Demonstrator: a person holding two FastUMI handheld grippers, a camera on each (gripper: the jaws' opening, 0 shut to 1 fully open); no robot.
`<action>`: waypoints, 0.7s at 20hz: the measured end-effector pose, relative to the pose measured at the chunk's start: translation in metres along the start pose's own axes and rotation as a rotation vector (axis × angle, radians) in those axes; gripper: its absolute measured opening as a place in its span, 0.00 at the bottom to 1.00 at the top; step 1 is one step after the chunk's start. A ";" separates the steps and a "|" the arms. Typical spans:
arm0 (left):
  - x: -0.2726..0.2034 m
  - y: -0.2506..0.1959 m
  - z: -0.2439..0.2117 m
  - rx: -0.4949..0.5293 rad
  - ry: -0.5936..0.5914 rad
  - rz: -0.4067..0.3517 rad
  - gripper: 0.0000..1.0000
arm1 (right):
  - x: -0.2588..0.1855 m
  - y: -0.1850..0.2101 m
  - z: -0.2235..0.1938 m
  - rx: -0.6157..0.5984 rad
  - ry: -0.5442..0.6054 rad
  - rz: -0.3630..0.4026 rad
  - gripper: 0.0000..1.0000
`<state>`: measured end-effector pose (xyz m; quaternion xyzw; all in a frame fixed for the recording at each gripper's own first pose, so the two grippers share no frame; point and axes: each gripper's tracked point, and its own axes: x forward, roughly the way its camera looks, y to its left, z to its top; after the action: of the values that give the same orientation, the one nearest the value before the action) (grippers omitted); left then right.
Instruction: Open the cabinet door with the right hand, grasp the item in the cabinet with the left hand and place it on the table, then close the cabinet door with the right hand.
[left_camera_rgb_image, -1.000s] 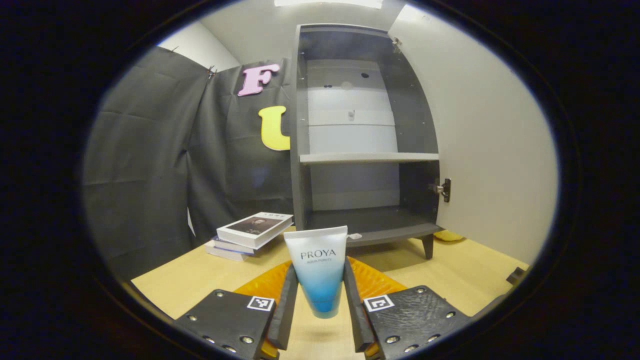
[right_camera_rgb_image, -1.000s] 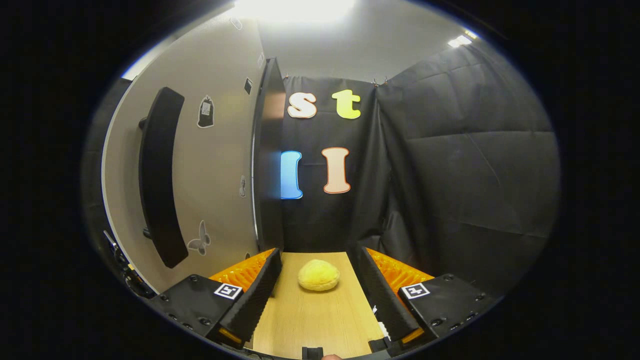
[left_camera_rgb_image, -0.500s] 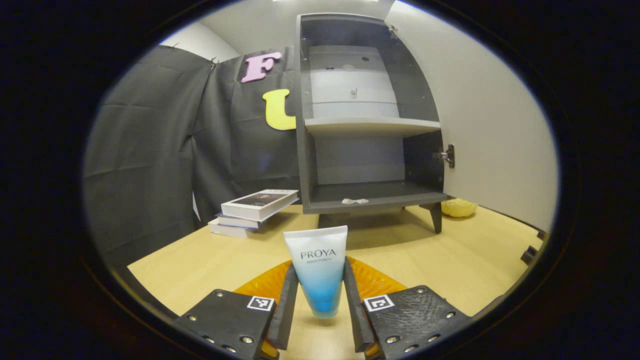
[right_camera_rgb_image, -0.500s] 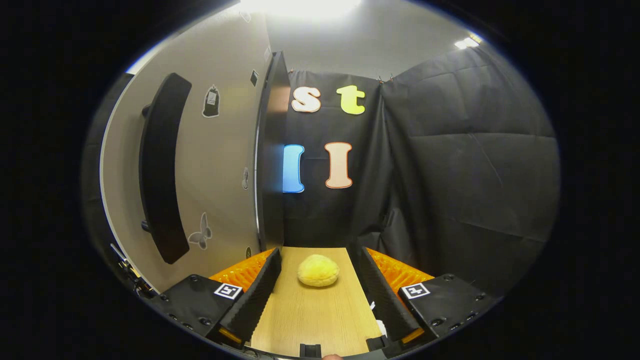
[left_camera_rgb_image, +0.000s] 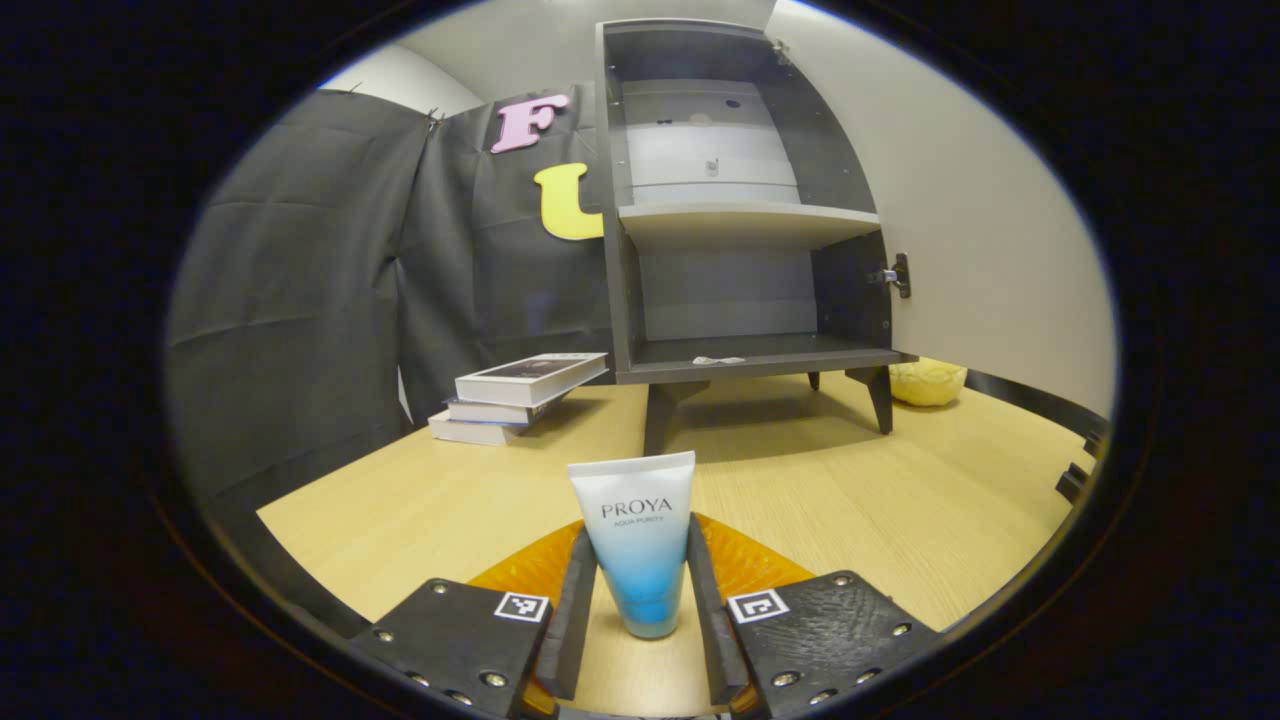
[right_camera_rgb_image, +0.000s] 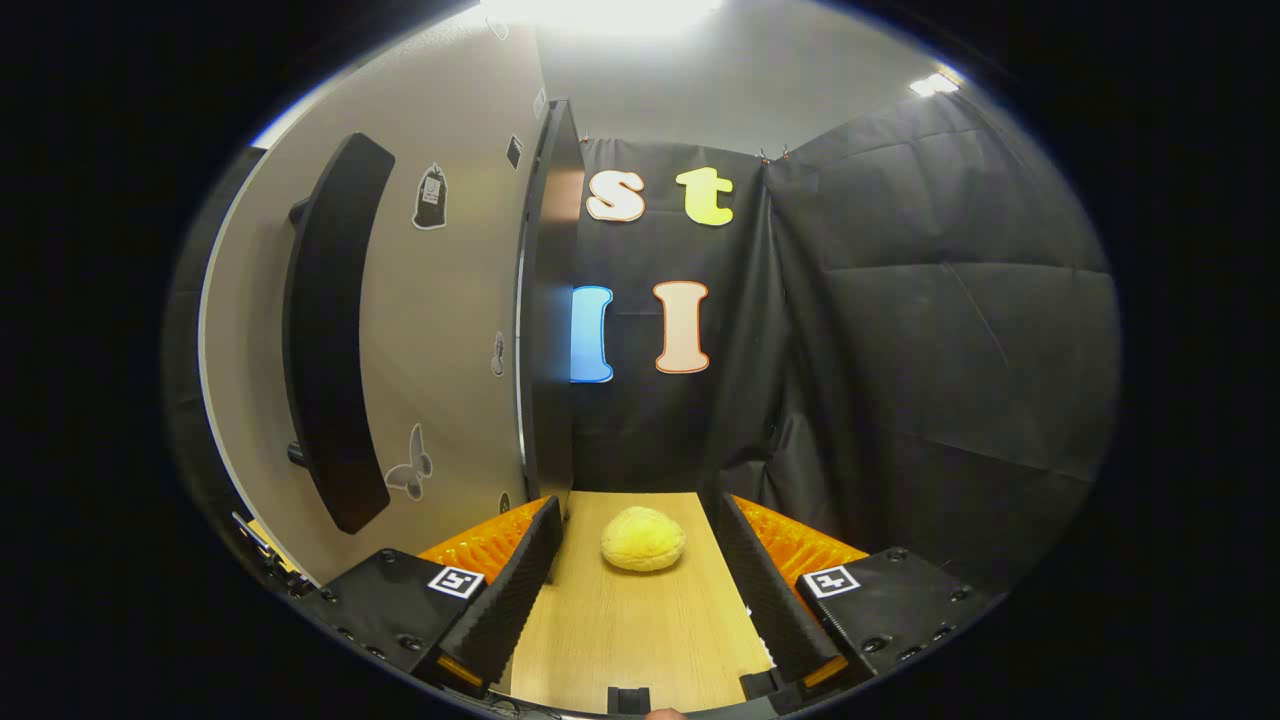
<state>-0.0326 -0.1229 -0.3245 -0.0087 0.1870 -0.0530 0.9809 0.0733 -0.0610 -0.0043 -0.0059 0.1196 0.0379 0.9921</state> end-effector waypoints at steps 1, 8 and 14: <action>-0.002 0.001 -0.002 -0.005 0.005 0.005 0.51 | 0.001 0.002 0.001 0.006 -0.001 0.004 1.00; -0.012 -0.004 -0.008 -0.006 0.017 0.007 0.53 | 0.003 -0.002 -0.001 0.021 -0.002 0.000 1.00; -0.025 -0.003 0.016 0.017 0.023 0.044 0.90 | -0.001 -0.012 0.006 0.048 -0.025 -0.004 1.00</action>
<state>-0.0503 -0.1236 -0.3004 0.0045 0.1980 -0.0331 0.9796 0.0748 -0.0730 0.0013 0.0183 0.1078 0.0334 0.9934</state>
